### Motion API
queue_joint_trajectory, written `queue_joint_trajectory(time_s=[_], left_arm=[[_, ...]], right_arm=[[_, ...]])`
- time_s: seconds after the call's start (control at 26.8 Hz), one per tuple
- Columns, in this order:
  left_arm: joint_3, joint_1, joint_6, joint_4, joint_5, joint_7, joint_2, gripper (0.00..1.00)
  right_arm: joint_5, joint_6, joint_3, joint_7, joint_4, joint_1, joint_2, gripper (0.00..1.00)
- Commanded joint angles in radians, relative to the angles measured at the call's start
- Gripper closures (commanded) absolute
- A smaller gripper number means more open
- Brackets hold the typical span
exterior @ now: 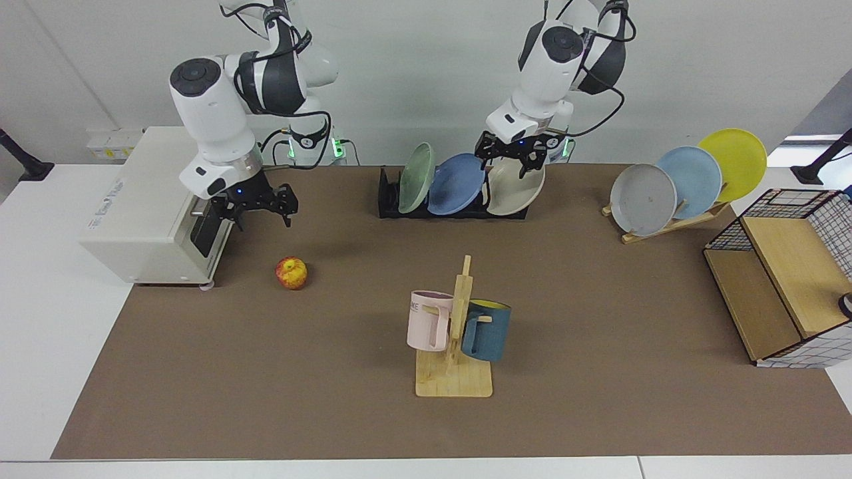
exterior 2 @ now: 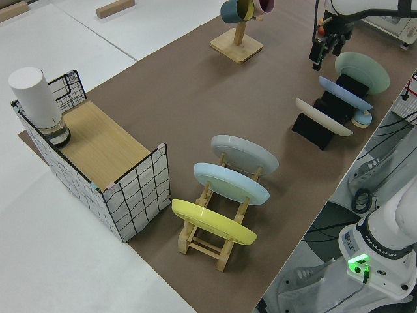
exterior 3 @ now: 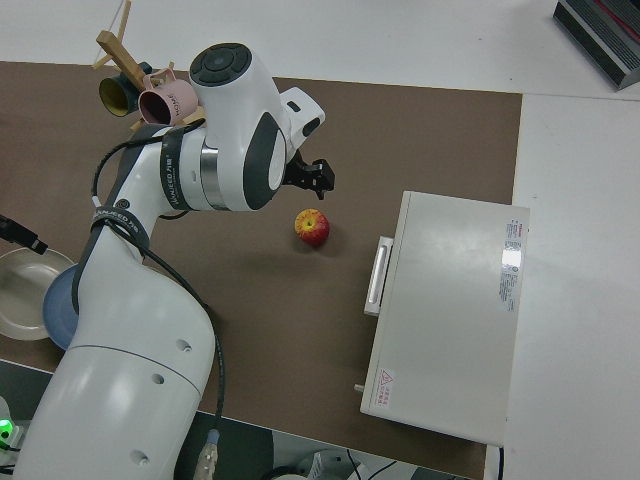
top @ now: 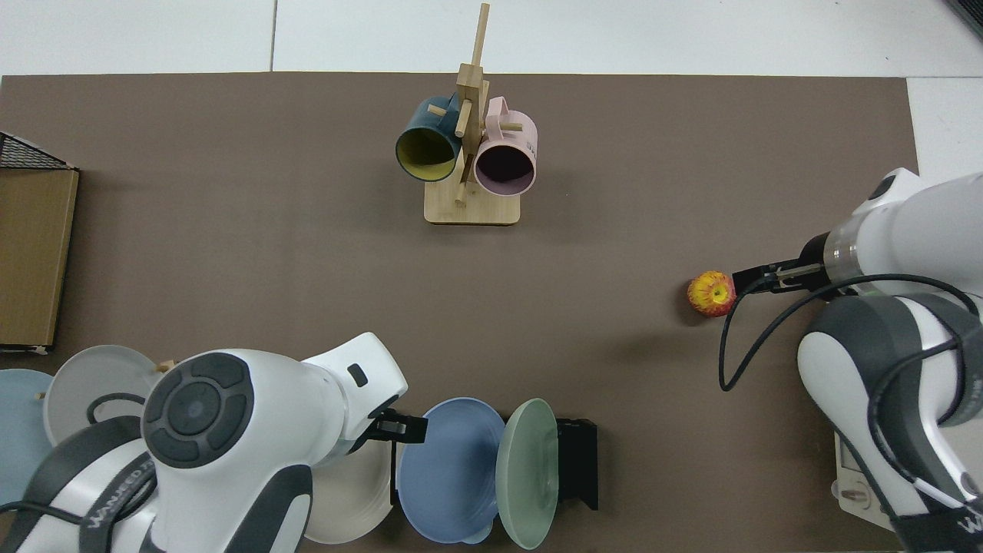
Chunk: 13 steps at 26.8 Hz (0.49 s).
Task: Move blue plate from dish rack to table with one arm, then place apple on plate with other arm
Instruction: 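Reach the right gripper to the apple while the left gripper approaches the blue plate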
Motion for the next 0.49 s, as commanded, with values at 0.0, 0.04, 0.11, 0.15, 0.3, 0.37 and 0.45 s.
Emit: queue_joint_trajectory(time_s=[0.0,0.04,0.11,0.15,0.3,0.37,0.45], left_arm=[[0.007,-0.048,0.086,-0.114,-0.071,-0.001,-0.027,0.01],[0.005,-0.066,0.11,-0.137,-0.093,-0.001,-0.012,0.01],[0.002,-0.1,0.15,-0.168,-0.114,-0.006,-0.006,0.01],[0.002,-0.109,0.164,-0.18,-0.121,-0.009,-0.006,0.01],[0.001,-0.111,0.175,-0.192,-0.134,-0.01,0.002,0.01],[-0.006,-0.111,0.182,-0.2,-0.136,-0.01,0.017,0.01],[-0.021,-0.115,0.198,-0.206,-0.136,-0.012,0.031,0.01]], right_arm=[[0.014,0.028,-0.002,-0.029,-0.022,0.014,0.006,0.0],[0.014,0.046,-0.002,-0.033,-0.028,0.01,0.023,0.0],[0.014,0.086,-0.003,-0.039,-0.045,0.004,0.046,0.0],[0.014,0.109,-0.003,-0.048,-0.062,-0.002,0.055,0.0],[0.014,0.198,-0.003,-0.072,-0.147,-0.016,0.064,0.0],[0.014,0.24,-0.003,-0.075,-0.183,-0.019,0.069,0.0],[0.014,0.266,-0.003,-0.072,-0.198,-0.03,0.078,0.0]])
